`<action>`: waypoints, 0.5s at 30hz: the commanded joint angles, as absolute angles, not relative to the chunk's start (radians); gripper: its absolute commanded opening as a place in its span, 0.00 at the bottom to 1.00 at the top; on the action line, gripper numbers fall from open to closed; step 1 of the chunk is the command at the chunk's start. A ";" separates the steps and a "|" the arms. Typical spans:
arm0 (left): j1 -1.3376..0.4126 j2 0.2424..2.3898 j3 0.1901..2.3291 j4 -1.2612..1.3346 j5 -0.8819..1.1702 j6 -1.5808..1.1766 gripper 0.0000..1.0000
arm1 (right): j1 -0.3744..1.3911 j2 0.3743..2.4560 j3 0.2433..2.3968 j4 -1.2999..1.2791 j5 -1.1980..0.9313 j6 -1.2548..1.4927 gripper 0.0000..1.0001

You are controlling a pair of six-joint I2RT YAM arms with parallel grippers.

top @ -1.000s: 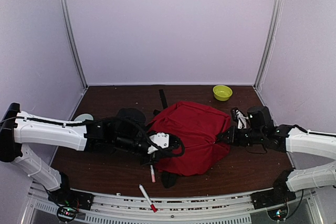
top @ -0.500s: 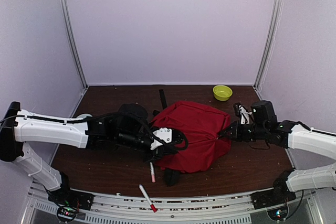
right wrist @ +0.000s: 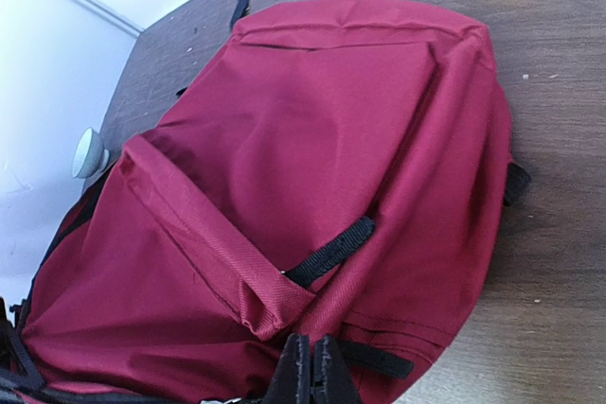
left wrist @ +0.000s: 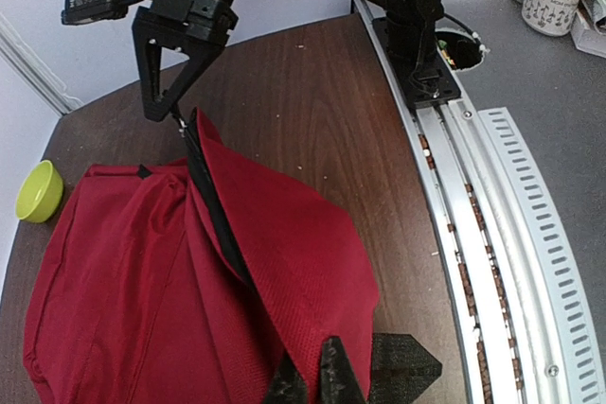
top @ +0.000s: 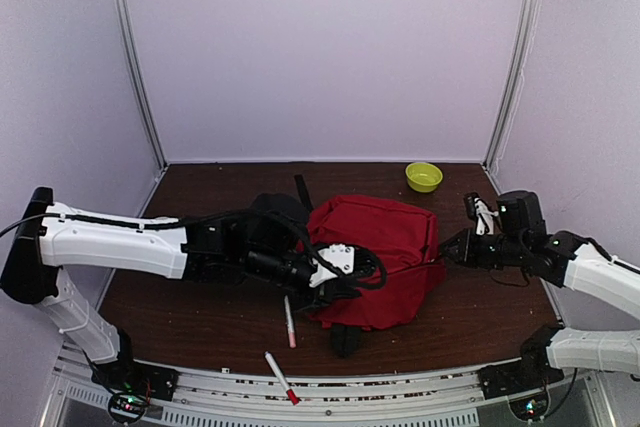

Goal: Pack the student bag
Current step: Zip the student bag into the largest pocket of the bag.

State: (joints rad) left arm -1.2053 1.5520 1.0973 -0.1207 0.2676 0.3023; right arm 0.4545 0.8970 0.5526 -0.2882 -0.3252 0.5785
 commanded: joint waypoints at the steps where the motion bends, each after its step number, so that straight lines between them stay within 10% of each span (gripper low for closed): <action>1: -1.256 1.604 1.202 -0.060 0.361 0.250 0.00 | 0.394 0.870 0.540 -0.359 -0.133 0.554 0.00; 15: -1.273 1.700 1.244 -0.075 0.427 0.231 0.00 | 0.371 0.883 0.484 -0.330 -0.127 0.569 0.00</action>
State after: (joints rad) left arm -1.2526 1.7061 1.2213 -0.1223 0.3267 0.2508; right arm 0.3954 0.8734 0.5117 -0.3557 -0.2199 0.5720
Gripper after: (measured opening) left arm 0.026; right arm 0.017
